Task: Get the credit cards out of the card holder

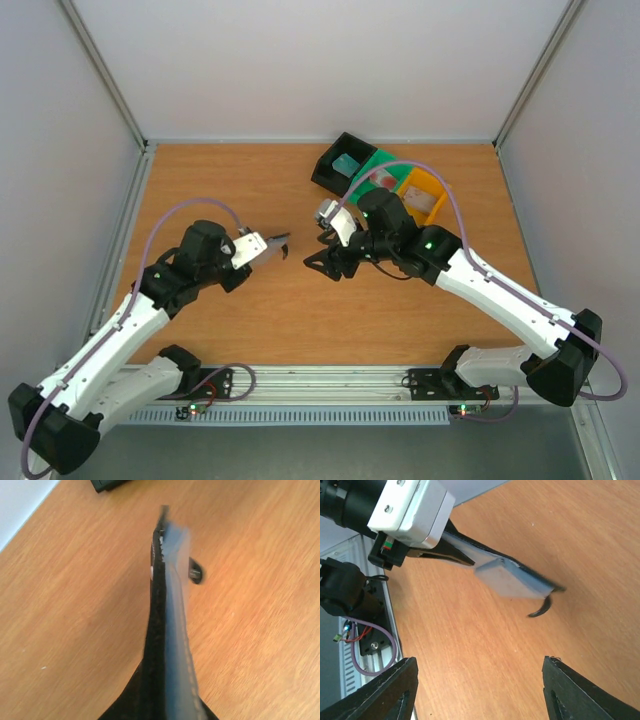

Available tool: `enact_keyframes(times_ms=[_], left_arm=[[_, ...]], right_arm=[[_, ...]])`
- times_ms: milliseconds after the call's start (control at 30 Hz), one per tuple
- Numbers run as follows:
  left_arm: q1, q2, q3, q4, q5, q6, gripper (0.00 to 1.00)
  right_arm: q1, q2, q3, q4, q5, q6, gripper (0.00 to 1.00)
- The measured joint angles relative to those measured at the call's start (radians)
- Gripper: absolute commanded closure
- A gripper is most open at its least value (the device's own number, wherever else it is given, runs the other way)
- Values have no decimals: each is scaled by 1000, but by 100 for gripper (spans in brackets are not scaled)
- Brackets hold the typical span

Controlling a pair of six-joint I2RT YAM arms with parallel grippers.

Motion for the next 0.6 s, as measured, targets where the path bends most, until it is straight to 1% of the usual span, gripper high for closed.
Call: enact_keyframes(times_ms=[100, 200, 233, 333, 433, 600], left_arm=[[-25, 7, 18, -56, -56, 70, 100], [-32, 8, 40, -89, -24, 79, 100], [-33, 8, 50, -99, -3, 70, 100], [-35, 1, 85, -114, 103, 1, 100], [-35, -14, 100, -114, 185, -79, 100], [-33, -37, 101, -121, 316, -179, 100]], right_arm=[[-2, -5, -13, 5, -2, 6, 27], [-2, -18, -22, 23, -10, 16, 21], [-2, -23, -30, 36, -13, 21, 18], [-7, -39, -67, 73, -35, 30, 2], [-19, -52, -107, 102, -66, 35, 1], [-58, -50, -117, 114, -82, 37, 1]])
